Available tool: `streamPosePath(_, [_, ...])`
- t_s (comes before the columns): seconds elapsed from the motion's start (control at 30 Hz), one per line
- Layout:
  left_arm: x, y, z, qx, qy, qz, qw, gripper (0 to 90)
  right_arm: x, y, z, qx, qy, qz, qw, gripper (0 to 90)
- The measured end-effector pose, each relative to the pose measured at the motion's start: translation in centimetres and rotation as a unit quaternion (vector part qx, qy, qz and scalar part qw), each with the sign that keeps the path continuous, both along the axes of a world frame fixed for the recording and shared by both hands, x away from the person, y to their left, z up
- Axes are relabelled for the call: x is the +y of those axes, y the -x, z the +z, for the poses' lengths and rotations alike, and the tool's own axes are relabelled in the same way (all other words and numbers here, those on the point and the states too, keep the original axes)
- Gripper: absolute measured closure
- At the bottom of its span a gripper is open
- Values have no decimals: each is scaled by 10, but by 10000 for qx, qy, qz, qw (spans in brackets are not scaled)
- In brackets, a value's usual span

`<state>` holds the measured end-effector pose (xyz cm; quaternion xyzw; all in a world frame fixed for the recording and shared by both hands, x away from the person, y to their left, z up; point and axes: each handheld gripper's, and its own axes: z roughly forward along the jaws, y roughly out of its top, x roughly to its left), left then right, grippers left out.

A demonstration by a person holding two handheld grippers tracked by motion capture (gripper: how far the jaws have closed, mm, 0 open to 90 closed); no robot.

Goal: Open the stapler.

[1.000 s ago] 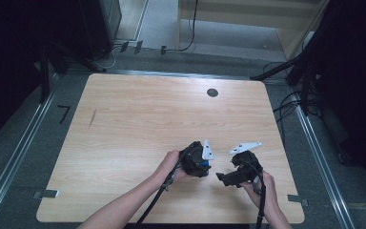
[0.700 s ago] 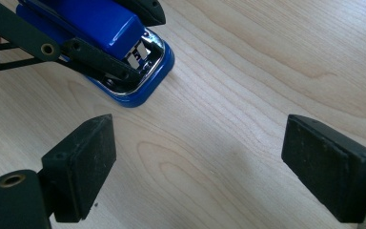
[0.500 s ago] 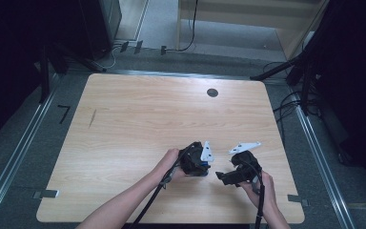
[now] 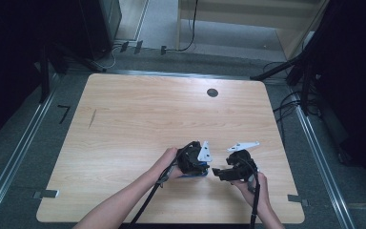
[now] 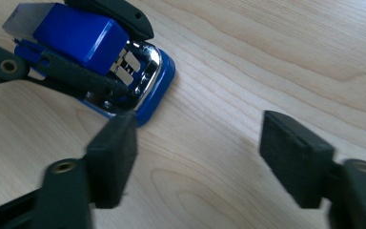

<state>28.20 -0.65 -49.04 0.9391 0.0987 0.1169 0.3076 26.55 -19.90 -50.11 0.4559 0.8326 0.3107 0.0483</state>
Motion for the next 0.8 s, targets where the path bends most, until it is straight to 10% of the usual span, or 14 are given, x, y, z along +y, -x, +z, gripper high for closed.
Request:
streamPosePath(0.37, [5, 0, 1, 1, 185, -119, 9998, 657, 17, -1, -14, 255, -433, -57, 9987, 586])
streamPosePath(0.8, [21, 3, 13, 48, 608, -190, 9980, 662, 28, 0, -14, 292, -320, 35, 9991, 580])
